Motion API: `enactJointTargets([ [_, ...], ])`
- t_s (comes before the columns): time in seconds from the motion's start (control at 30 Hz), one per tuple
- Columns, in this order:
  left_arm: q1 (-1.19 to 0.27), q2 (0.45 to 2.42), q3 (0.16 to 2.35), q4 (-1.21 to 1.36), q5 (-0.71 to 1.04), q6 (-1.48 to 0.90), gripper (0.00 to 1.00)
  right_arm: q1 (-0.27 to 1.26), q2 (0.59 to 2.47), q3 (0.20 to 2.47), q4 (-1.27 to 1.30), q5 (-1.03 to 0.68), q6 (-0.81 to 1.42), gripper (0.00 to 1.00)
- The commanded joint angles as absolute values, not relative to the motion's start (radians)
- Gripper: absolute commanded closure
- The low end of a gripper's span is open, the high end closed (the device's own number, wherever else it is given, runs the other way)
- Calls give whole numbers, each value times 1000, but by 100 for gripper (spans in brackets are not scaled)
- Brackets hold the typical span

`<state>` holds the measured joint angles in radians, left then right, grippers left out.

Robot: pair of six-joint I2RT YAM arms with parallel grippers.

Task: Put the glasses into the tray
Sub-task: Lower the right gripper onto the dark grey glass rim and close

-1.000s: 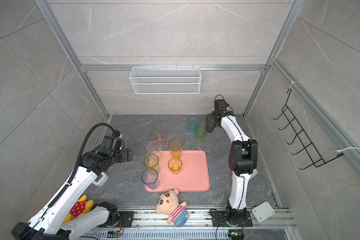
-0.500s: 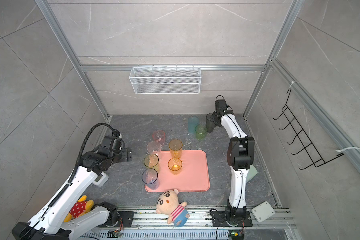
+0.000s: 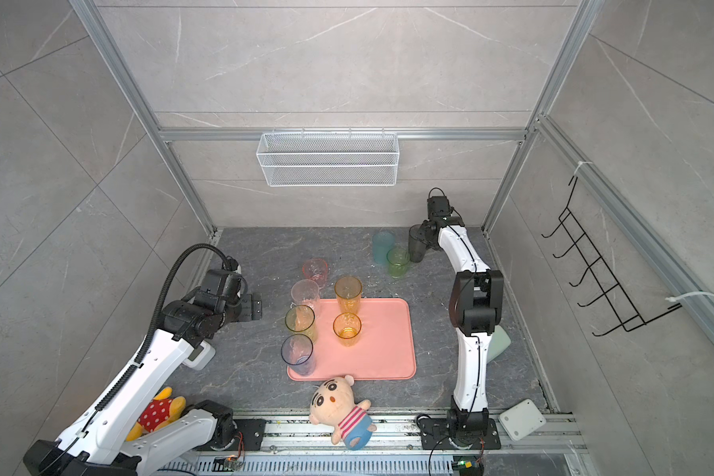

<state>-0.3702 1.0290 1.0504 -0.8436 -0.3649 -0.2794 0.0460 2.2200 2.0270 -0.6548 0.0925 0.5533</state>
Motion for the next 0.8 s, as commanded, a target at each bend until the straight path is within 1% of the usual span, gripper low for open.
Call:
enactJointTargets([
  [0.0,-365,1026,1049,-842,-379,-283,5,43,2243,2055,-689,81,537,64],
  [0.1,-365,1025,1049,-842,-380,-283,5,43,2246,2061,-694,81,535,67],
  [0.2,-365,1023,1050,-842,-380,-284,5,43,2247,2064,-696,78,534,72],
  [0.3,-365,1019,1049,-839,-380,-284,5,44,2247,2063,-697,77,534,75],
  [0.77,-365,1011,1049,-838,-377,-285,5,45,2220,2044,-720,98,520,93],
])
